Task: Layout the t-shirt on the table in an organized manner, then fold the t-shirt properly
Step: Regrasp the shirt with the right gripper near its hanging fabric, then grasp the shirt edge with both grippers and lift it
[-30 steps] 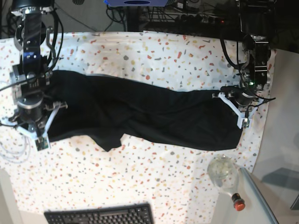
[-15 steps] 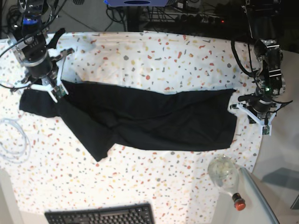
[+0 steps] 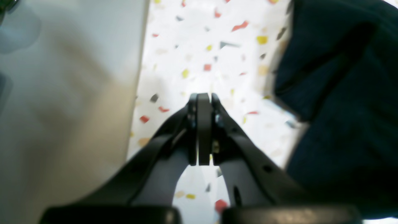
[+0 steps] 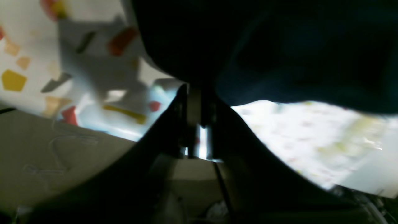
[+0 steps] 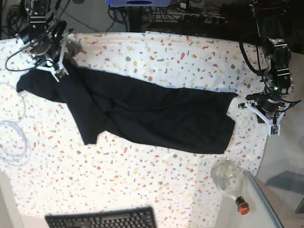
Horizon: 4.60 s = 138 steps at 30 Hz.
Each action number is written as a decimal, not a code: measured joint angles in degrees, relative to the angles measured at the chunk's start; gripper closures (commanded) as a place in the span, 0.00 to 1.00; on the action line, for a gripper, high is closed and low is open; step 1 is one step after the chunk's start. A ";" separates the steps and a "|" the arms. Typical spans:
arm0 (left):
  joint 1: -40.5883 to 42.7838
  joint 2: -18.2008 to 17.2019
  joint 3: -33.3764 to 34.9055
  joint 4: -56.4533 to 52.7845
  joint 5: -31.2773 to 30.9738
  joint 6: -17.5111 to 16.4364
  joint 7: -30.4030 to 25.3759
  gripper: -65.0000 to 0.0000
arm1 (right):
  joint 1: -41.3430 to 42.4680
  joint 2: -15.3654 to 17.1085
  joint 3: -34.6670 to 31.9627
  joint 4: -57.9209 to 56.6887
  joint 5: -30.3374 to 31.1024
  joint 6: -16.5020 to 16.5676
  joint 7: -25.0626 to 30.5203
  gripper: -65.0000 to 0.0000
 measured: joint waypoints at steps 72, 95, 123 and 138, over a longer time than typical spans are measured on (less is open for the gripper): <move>0.83 1.29 6.60 0.07 -0.48 -0.11 0.11 0.20 | 48.52 -3.43 18.86 -53.02 22.69 1.40 -9.49 1.00; -9.55 7.63 7.13 -15.41 -1.38 -0.74 0.92 0.82 | 48.65 -3.43 18.82 -53.00 22.56 1.40 -10.45 1.00; 12.61 7.91 6.51 18.75 -0.81 -0.09 30.38 0.99 | 48.63 -2.47 18.82 -53.00 22.73 1.40 -10.49 1.00; 5.60 7.50 -7.15 18.47 -0.26 -2.60 30.77 0.23 | 48.50 -0.76 13.64 -53.07 23.04 1.42 -10.49 1.00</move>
